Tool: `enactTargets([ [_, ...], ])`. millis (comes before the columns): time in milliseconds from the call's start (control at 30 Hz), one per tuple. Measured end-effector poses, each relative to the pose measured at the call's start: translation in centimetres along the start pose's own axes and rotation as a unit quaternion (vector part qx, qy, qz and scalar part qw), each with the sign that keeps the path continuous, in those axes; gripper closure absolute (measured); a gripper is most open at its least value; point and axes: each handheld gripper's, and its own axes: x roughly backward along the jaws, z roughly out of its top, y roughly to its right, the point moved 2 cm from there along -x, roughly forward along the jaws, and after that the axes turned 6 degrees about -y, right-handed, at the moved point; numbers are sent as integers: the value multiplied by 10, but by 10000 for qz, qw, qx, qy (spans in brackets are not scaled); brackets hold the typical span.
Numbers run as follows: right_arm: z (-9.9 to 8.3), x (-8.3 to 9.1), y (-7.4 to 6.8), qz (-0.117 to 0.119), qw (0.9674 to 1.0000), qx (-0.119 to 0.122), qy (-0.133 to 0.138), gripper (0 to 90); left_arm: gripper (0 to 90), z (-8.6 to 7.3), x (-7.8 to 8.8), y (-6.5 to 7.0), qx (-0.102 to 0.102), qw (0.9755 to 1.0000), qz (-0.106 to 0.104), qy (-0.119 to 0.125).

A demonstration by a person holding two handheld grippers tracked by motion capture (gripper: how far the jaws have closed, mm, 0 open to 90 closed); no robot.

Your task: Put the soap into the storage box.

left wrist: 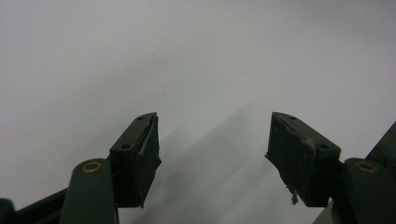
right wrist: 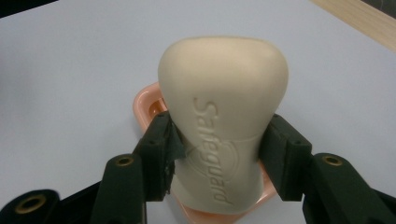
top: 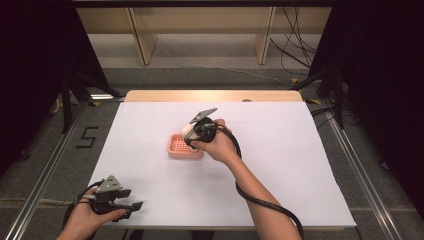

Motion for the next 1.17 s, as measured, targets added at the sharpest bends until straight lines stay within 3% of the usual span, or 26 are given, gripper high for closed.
enactTargets([
  [133, 0, -6, 2, -41, 9999, 91, 113, 501, 336, 0, -1, 0, 3, 10000, -6, 5],
  [267, 1, -8, 2, 41, 9998, 199, 25, 500, 336, 0, 0, 0, -2, 10000, 2, -3],
  [333, 1, -9, 2, -11, 9999, 161, -24, 500, 336, 0, 0, 0, 13, 10000, -13, 7],
  [567, 2, -18, 3, -86, 9992, 391, -6, 499, 336, 0, 0, 0, 22, 10000, -27, 13],
  [600, 2, -17, 3, -10, 9993, 337, -158, 499, 336, 0, 0, 0, 13, 10000, -13, 5],
  [667, 2, -20, 2, -35, 9993, 324, -157, 498, 336, 0, 0, 0, -5, 10000, 4, 4],
  [733, 3, -23, 4, -63, 9988, 476, -81, 486, 336, 0, 1, 0, 1, 10000, -30, -3],
  [800, 3, -20, 1, -53, 9997, 193, -106, 473, 336, 0, 1, 0, -3, 10000, -57, -9],
  [967, 4, -12, 0, -29, 9994, 321, 110, 439, 336, -1, 1, -1, -73, 10000, 23, -23],
  [1033, -3, 2, -2, -144, 9995, 210, 159, 438, 336, -1, 3, -1, -81, 10000, -52, 14],
  [1167, -25, 33, -4, -122, 9995, 248, 170, 457, 336, -1, 3, -1, -74, 10000, -38, 28],
])
